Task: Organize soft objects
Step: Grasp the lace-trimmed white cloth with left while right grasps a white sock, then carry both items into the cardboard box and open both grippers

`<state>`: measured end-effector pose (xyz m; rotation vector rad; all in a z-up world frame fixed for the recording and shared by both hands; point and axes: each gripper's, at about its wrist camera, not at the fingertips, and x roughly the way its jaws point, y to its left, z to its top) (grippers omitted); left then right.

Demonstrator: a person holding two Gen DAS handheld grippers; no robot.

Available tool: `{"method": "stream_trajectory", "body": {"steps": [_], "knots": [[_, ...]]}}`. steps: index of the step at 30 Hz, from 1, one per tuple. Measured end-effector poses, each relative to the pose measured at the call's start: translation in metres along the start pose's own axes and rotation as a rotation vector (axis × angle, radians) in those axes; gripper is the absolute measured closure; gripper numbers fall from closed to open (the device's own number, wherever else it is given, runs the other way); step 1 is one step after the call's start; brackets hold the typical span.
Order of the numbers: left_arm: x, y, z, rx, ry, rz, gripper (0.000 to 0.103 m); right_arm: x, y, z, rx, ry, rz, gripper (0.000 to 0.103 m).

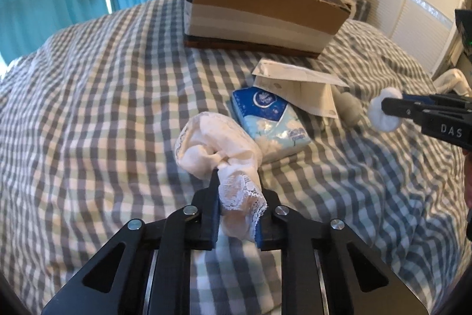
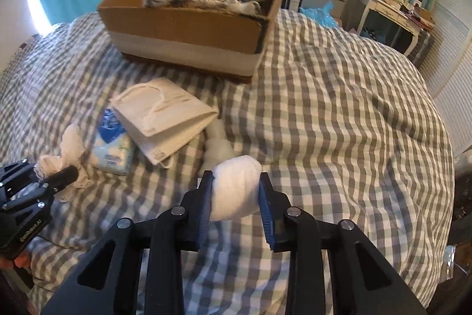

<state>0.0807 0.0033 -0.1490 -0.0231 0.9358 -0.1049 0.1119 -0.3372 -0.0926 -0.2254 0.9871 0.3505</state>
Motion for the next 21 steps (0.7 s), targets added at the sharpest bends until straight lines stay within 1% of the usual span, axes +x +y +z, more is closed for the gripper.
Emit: {"method": "stream_trajectory", "body": {"steps": [3, 6, 8, 11, 15, 21], "knots": [[-0.017, -0.001, -0.001, 0.013, -0.021, 0.008, 0.088, -0.015, 0.011, 0.0, -0.01, -0.023, 0.028, 0.074], [-0.033, -0.003, 0.0, 0.013, -0.041, 0.01, 0.088, -0.042, 0.017, -0.001, -0.025, -0.064, 0.025, 0.074], [-0.044, -0.005, 0.002, 0.008, -0.047, 0.003, 0.088, -0.063, 0.018, -0.002, -0.022, -0.097, 0.041, 0.074], [-0.066, -0.013, 0.005, 0.036, -0.07, 0.029, 0.088, -0.093, 0.021, -0.001, -0.017, -0.141, 0.058, 0.074], [-0.105, -0.024, 0.016, 0.066, -0.13, 0.027, 0.088, -0.127, 0.024, -0.005, -0.002, -0.189, 0.084, 0.074], [-0.161, -0.047, 0.036, 0.124, -0.234, 0.028, 0.088, -0.169, 0.03, -0.015, -0.03, -0.226, 0.082, 0.075]]}}
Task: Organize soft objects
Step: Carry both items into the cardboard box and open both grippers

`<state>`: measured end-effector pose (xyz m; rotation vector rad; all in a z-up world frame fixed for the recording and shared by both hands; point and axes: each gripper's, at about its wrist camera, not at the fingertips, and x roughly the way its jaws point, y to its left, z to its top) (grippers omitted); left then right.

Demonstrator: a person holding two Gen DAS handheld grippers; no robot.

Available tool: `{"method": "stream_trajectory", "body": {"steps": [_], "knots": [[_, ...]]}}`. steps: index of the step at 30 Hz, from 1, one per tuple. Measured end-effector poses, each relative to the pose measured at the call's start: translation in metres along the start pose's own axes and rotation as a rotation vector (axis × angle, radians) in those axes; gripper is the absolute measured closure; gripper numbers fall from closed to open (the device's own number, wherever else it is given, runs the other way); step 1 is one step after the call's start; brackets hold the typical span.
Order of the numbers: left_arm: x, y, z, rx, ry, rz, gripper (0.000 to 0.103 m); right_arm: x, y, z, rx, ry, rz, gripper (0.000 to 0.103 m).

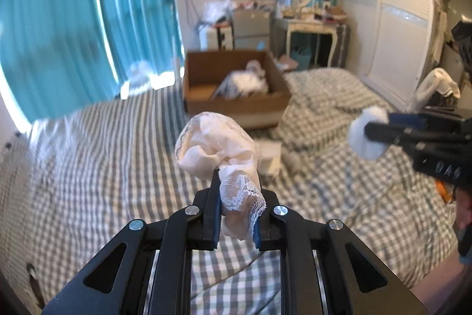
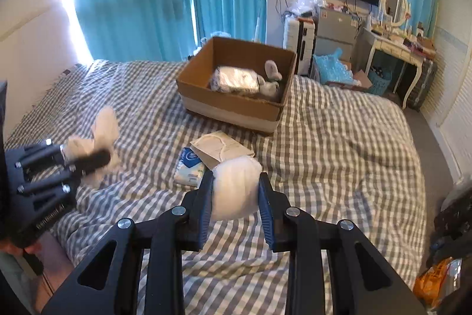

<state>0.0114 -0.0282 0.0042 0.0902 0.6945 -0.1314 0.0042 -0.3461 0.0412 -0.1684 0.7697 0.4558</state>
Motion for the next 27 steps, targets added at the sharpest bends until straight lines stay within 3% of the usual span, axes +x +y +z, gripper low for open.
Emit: {"method": "stream_trajectory", "body": {"steps": [7, 15, 20, 27], "knots": [[-0.037, -0.011, 0.038, 0.029, -0.098, -0.01, 0.088, -0.05, 0.007, 0.029, -0.036, -0.095, -0.003, 0.075], [-0.042, 0.0, 0.085, 0.002, -0.16, -0.02, 0.088, -0.082, 0.016, 0.082, -0.081, -0.186, 0.004, 0.075], [-0.027, 0.018, 0.116, -0.015, -0.181, -0.019, 0.088, -0.078, 0.016, 0.122, -0.098, -0.226, 0.0, 0.075], [0.022, 0.035, 0.154, -0.013, -0.174, -0.013, 0.088, -0.036, 0.004, 0.183, -0.089, -0.233, 0.0, 0.075]]}}
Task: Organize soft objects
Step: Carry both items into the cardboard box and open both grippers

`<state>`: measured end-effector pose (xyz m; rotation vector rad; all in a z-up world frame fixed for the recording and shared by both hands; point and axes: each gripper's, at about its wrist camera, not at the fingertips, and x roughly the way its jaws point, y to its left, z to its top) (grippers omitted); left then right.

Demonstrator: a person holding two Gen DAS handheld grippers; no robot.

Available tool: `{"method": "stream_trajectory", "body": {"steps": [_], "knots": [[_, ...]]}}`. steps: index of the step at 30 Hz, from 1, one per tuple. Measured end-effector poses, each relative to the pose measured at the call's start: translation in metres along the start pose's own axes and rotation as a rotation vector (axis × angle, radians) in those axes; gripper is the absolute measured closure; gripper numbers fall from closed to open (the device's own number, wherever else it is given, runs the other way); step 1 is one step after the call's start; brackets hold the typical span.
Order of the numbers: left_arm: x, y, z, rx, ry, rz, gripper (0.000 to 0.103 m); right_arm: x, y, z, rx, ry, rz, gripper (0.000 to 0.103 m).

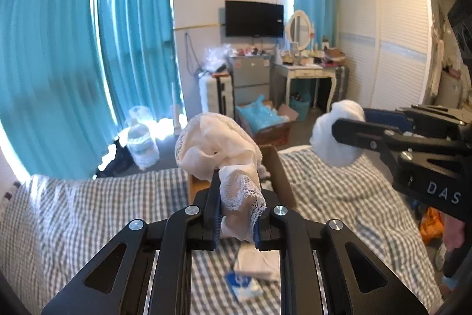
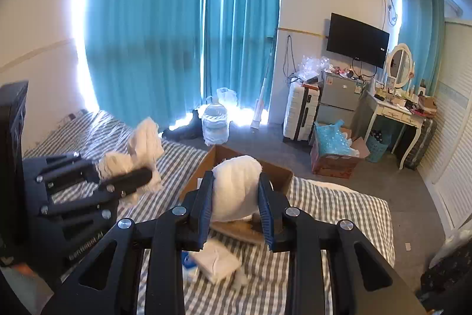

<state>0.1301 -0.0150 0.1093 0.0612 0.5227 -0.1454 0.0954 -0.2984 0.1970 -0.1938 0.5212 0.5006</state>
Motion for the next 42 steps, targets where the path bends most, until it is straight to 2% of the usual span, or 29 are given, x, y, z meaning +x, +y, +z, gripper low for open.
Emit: {"method": "stream_trajectory", "body": {"steps": [5, 10, 19, 22, 26, 27, 28, 29, 30, 31, 33, 35, 39, 42], "knots": [[0.048, 0.013, 0.009, -0.015, 0.021, 0.006, 0.088, 0.057, -0.018, 0.025, 0.014, 0.013, -0.001, 0.075], [0.1, 0.02, 0.006, -0.021, 0.049, 0.017, 0.088, 0.125, -0.032, 0.032, 0.022, 0.052, 0.004, 0.075], [0.183, 0.029, -0.02, -0.031, 0.136, 0.026, 0.088, 0.233, -0.05, 0.012, 0.066, 0.128, 0.031, 0.075], [0.197, 0.027, -0.025, -0.015, 0.143, 0.023, 0.087, 0.261, -0.056, 0.005, 0.087, 0.144, 0.039, 0.075], [0.209, 0.022, -0.031, 0.009, 0.152, 0.014, 0.081, 0.287, -0.065, -0.005, 0.13, 0.171, 0.047, 0.071], [0.211, 0.021, -0.031, 0.015, 0.149, 0.01, 0.08, 0.29, -0.067, -0.006, 0.135, 0.17, 0.047, 0.071], [0.212, 0.02, -0.032, 0.017, 0.151, 0.011, 0.08, 0.291, -0.068, -0.008, 0.135, 0.168, 0.047, 0.067], [0.213, 0.02, -0.031, 0.022, 0.153, 0.011, 0.08, 0.291, -0.069, -0.008, 0.136, 0.164, 0.043, 0.056], [0.212, 0.019, -0.03, 0.033, 0.155, 0.008, 0.07, 0.29, -0.07, -0.009, 0.135, 0.158, 0.033, 0.049], [0.211, 0.018, -0.029, 0.042, 0.155, 0.018, 0.065, 0.288, -0.071, -0.009, 0.136, 0.153, 0.021, 0.038], [0.203, 0.017, -0.028, 0.046, 0.129, 0.042, 0.042, 0.278, -0.075, -0.007, 0.15, 0.131, 0.015, 0.034], [0.187, 0.015, -0.022, 0.035, 0.097, 0.071, 0.032, 0.264, -0.078, -0.004, 0.164, 0.128, 0.011, 0.032], [0.151, 0.013, -0.008, 0.014, 0.069, 0.075, 0.032, 0.223, -0.085, 0.006, 0.152, 0.108, -0.029, 0.026], [0.107, 0.007, 0.007, 0.031, 0.031, 0.098, 0.032, 0.174, -0.088, 0.019, 0.143, 0.085, -0.051, 0.02]]}}
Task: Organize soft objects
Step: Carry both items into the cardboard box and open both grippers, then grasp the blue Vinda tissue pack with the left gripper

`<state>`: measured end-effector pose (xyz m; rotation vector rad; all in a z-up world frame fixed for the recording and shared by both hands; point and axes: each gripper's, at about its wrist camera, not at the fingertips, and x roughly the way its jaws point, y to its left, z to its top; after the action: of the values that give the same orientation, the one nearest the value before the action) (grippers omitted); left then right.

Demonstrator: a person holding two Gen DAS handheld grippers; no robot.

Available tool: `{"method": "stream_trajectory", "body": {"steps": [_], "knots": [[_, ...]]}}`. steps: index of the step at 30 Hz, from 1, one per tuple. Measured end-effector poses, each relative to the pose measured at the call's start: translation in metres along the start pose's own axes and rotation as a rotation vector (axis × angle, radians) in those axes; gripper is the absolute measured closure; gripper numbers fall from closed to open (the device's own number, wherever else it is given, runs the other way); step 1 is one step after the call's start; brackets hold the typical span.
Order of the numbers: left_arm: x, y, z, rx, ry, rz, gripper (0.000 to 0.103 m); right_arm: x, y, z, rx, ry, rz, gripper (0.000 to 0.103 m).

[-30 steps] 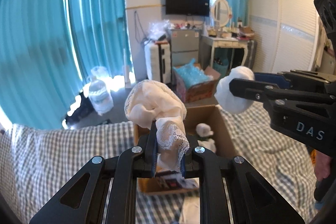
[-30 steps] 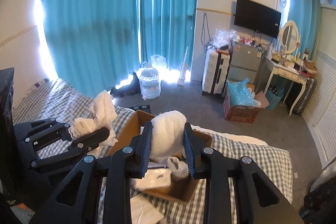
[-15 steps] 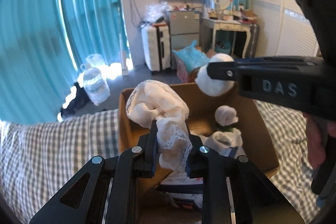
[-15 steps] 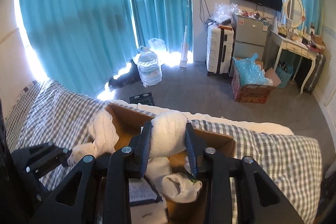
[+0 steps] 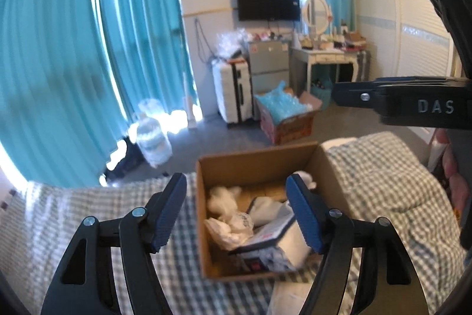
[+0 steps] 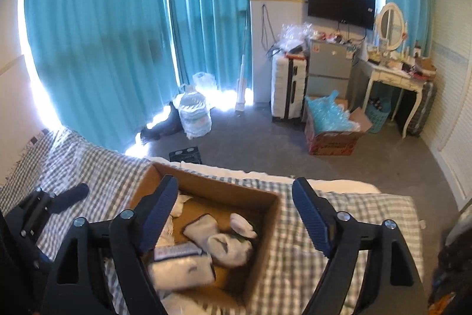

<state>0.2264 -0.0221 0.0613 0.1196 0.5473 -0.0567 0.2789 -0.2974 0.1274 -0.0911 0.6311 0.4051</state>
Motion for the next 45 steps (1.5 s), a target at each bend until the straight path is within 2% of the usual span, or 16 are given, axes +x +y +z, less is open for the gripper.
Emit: {"method": "stream_trajectory", "body": {"steps": [2, 3, 4, 10, 15, 20, 23, 28, 37, 41, 42, 45], "knots": [[-0.03, 0.001, 0.007, 0.004, -0.022, 0.02, 0.027, -0.035, -0.002, 0.006, -0.011, -0.022, -0.013, 0.017], [-0.048, 0.003, 0.01, -0.002, -0.033, 0.024, 0.02, -0.055, -0.002, 0.009, -0.016, -0.036, -0.014, 0.015], [-0.062, 0.004, 0.013, -0.008, -0.041, 0.027, 0.019, -0.079, -0.001, 0.011, -0.023, -0.047, -0.011, 0.008], [-0.156, 0.003, 0.02, -0.019, -0.112, 0.036, 0.019, -0.19, 0.012, 0.01, -0.064, -0.108, -0.026, 0.0], [-0.209, -0.008, 0.004, 0.015, -0.17, 0.056, 0.019, -0.245, 0.04, -0.01, -0.115, -0.131, -0.046, 0.0], [-0.221, -0.003, -0.028, -0.05, -0.136, -0.004, 0.019, -0.264, 0.056, -0.048, -0.102, -0.118, -0.045, 0.0], [-0.212, 0.0, -0.053, -0.072, -0.1, 0.001, 0.019, -0.255, 0.065, -0.078, -0.103, -0.089, -0.038, 0.0], [-0.172, 0.005, -0.099, -0.106, -0.016, 0.041, 0.019, -0.212, 0.072, -0.129, -0.104, -0.03, -0.035, 0.0], [-0.074, -0.01, -0.168, -0.135, 0.153, 0.027, 0.019, -0.09, 0.062, -0.2, -0.068, 0.128, 0.003, 0.0], [-0.03, -0.026, -0.193, -0.146, 0.228, 0.001, 0.019, -0.045, 0.048, -0.226, -0.098, 0.207, -0.028, 0.0], [-0.017, -0.03, -0.199, -0.156, 0.25, 0.003, 0.022, -0.035, 0.044, -0.23, -0.095, 0.225, -0.037, 0.0], [0.011, -0.042, -0.215, -0.175, 0.303, -0.011, 0.022, -0.011, 0.031, -0.239, -0.069, 0.266, -0.044, 0.0]]}}
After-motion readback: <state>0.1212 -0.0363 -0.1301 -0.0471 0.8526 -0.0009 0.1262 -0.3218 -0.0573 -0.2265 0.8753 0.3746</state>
